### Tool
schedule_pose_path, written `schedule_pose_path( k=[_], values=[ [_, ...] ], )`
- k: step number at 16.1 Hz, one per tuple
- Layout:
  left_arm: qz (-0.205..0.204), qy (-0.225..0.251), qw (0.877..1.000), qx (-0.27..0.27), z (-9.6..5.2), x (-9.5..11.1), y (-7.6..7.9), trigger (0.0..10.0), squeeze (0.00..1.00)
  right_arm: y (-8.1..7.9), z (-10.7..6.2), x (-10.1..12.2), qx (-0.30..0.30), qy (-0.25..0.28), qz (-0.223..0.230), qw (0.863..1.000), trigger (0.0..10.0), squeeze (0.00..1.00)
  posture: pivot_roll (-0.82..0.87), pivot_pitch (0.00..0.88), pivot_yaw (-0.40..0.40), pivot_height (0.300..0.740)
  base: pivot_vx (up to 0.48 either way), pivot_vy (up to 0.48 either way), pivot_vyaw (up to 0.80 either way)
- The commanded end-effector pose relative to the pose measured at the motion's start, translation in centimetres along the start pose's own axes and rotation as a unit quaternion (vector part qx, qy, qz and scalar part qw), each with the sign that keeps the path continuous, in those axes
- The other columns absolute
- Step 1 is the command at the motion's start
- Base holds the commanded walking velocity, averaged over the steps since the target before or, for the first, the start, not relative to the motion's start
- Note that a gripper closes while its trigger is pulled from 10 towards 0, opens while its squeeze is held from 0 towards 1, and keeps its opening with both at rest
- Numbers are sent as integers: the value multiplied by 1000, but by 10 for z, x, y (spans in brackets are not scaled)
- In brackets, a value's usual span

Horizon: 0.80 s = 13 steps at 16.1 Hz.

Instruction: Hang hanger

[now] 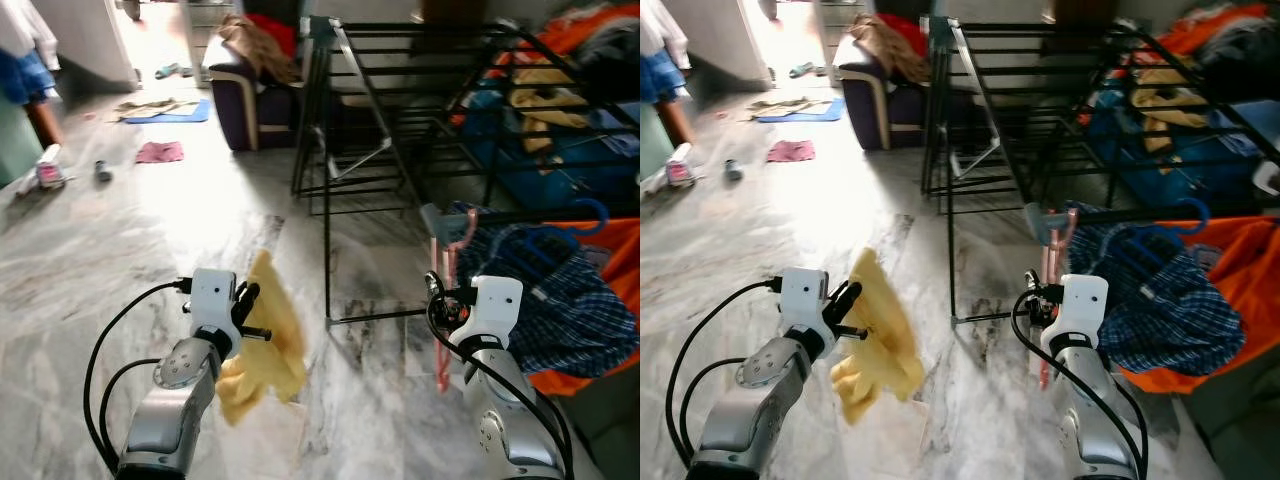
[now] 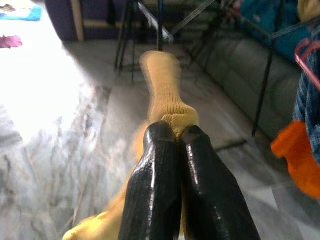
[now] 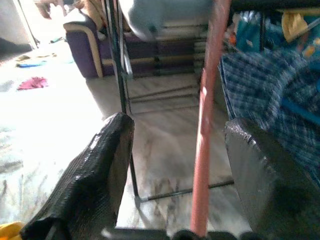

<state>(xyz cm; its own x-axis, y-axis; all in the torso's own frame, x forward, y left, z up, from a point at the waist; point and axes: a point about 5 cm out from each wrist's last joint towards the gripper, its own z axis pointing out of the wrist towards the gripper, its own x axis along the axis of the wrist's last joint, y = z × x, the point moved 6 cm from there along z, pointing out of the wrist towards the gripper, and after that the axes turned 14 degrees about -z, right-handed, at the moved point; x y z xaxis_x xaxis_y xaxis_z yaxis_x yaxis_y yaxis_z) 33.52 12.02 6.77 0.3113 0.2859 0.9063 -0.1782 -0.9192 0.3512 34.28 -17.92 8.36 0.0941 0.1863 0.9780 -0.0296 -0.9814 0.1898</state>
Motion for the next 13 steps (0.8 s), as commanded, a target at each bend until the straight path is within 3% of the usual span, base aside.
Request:
schedule_pose_path(
  k=[1, 6, 7, 13],
  values=[
    [6, 2, 1000, -29, 2, 4, 16, 10000, 0, 9, -1, -7, -13, -19, -3, 1000, 10000, 0, -11, 57, -28, 740, 0, 0, 0],
    [13, -3, 999, -39, 3, 3, 21, 10000, 0, 21, 5, -24, -41, -68, -34, 996, 10000, 0, -9, 57, -26, 740, 0, 0, 0],
    [13, -5, 999, -40, 3, 2, 22, 10000, 0, 20, 8, -27, -42, -80, -18, 996, 10000, 0, -8, 57, -25, 740, 0, 0, 0],
    [15, -14, 999, -43, 4, -1, 23, 10000, 0, -1, 20, -25, -10, -87, -5, 996, 10000, 0, 0, 52, -28, 740, 0, 0, 0]
  ],
)
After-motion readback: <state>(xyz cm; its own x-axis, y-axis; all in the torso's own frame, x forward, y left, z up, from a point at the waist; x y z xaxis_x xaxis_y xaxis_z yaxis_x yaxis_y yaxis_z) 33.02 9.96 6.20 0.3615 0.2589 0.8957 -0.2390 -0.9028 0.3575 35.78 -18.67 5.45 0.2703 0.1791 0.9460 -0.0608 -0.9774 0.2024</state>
